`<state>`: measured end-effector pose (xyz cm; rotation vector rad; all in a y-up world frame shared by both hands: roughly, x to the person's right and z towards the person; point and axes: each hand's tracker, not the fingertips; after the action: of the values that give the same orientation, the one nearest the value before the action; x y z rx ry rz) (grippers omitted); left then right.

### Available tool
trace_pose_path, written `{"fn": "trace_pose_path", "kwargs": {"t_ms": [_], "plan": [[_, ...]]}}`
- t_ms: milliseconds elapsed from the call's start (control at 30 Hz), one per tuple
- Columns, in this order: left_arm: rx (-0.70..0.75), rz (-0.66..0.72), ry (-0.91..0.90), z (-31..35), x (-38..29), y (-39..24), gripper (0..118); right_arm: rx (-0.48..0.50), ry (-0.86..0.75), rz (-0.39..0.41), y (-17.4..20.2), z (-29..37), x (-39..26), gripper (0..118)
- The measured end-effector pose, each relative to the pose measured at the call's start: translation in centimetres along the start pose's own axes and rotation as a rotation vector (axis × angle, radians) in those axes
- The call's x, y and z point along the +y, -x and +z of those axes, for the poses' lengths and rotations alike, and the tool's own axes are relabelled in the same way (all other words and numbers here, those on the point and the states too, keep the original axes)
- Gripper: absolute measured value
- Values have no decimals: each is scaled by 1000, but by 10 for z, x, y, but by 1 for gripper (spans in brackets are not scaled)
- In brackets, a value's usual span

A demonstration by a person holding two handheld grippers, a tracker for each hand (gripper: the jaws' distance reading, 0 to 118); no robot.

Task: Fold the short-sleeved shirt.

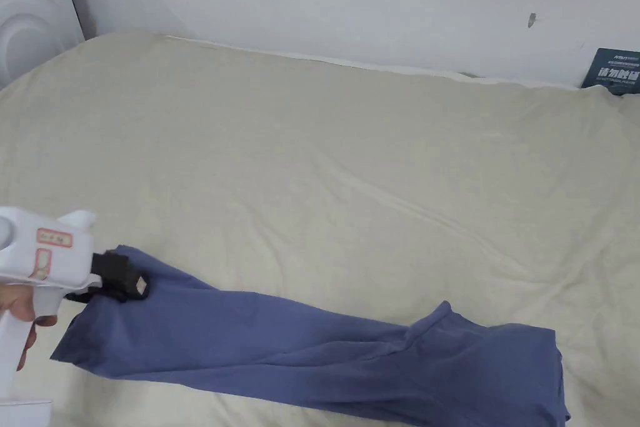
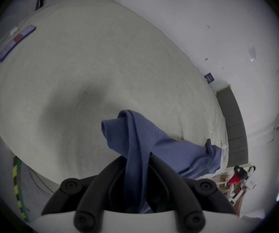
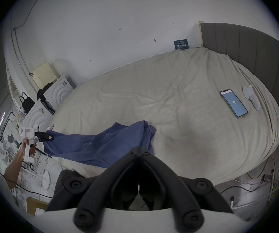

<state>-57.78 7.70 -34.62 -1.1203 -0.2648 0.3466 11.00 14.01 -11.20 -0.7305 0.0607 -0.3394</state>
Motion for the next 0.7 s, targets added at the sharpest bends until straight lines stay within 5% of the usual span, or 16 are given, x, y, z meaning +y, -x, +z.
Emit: {"fn": "trace_pose_path", "kwargs": {"t_ms": [333, 567, 600, 667, 700], "plan": [[347, -385, 17, 27, -8, -228, 7, 55, 56, 78, 2, 3, -10, 0], [534, -560, 48, -75, -44, -328, 7, 121, 66, 80, 5, 9, -23, 0], [522, -560, 35, -96, -55, -345, 23, 123, 74, 90, 4, 7, -25, 0], [437, -553, 29, -136, -72, -363, 116, 108, 88, 88, -3, 3, -30, 0], [371, -519, 51, -150, -91, -366, 107, 103, 97, 78, -5, 4, -31, 0]]}}
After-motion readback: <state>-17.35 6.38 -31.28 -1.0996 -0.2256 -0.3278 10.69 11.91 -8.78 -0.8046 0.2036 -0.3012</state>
